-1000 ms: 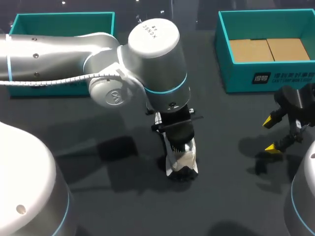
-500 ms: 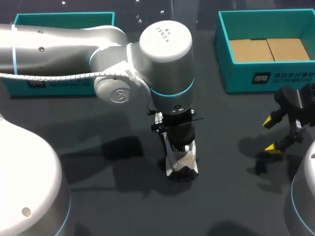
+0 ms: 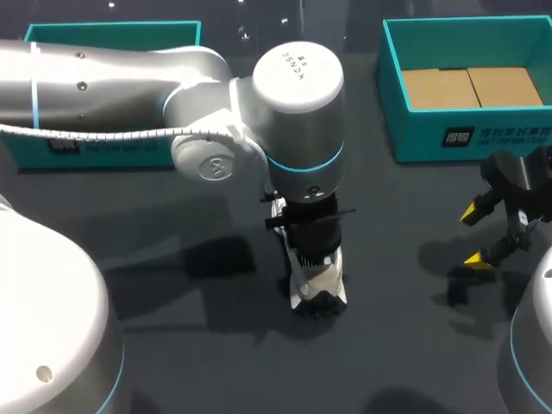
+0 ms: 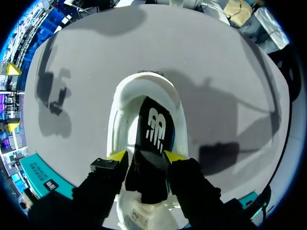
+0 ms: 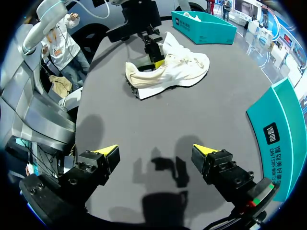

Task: Take the shoe out of the shoebox, open the shoe tongue, remove and reinsert the insole, then place the shoe into the shoebox

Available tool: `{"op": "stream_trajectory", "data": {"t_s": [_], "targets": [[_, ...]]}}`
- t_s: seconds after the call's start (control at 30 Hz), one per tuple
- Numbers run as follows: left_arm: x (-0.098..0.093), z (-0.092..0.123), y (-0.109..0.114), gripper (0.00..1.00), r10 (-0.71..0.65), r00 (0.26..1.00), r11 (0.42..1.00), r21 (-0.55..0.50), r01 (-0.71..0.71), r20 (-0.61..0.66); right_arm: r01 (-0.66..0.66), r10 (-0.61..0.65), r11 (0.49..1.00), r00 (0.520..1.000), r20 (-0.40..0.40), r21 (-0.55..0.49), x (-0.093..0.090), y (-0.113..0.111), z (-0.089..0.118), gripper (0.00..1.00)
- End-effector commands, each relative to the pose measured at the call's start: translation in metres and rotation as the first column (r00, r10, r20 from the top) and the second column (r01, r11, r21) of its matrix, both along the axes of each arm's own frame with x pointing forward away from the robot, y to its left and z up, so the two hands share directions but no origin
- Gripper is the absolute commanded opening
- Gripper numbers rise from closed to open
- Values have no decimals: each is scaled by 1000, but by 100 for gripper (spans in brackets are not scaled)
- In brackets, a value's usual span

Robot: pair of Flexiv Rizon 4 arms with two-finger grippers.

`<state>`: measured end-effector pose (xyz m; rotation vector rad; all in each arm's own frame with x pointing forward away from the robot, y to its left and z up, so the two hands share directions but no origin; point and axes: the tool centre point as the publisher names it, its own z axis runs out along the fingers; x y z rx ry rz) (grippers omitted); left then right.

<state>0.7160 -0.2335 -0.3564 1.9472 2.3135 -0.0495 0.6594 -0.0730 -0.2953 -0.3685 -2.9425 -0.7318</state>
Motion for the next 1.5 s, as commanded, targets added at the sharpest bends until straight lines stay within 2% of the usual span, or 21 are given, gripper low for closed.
{"op": "stream_trajectory", "data": {"t_s": [0.03,0.23,0.27,0.37,0.4,0.6,1.03,1.1,1.13,1.5], "targets": [[5,-1,-2,55,-3,1000,1000,6,3,-3,1,-1,1000,1000,1,-3,-1,0,0,100],[10,0,-4,69,-9,1000,1000,10,9,-10,1,-1,1000,1000,1,-3,-1,0,0,100],[11,-1,-4,74,-9,1000,1000,11,9,-12,1,-1,1000,1000,1,-3,-1,0,0,100],[11,-2,-4,99,-13,1000,1000,17,14,-22,1,-1,1000,1000,1,-3,-1,0,0,100],[12,-2,-4,100,-13,1000,1000,18,14,-24,1,-1,1000,1000,1,-3,-1,0,0,100],[14,-2,-4,100,-10,999,1000,12,11,-41,1,-1,1000,1000,1,-3,-1,0,0,100],[10,15,-7,100,-26,995,999,-48,21,-92,1,-1,1000,1000,1,-3,-1,0,0,100],[10,17,-7,86,-26,995,999,-49,21,-92,1,-1,1000,1000,1,-3,-1,0,0,100],[10,17,-7,85,-26,995,999,-49,22,-92,1,-1,1000,1000,1,-3,-1,0,0,100],[13,35,-1,87,-53,991,997,-69,45,-120,1,-1,1000,1000,1,-3,-1,0,0,100]]}}
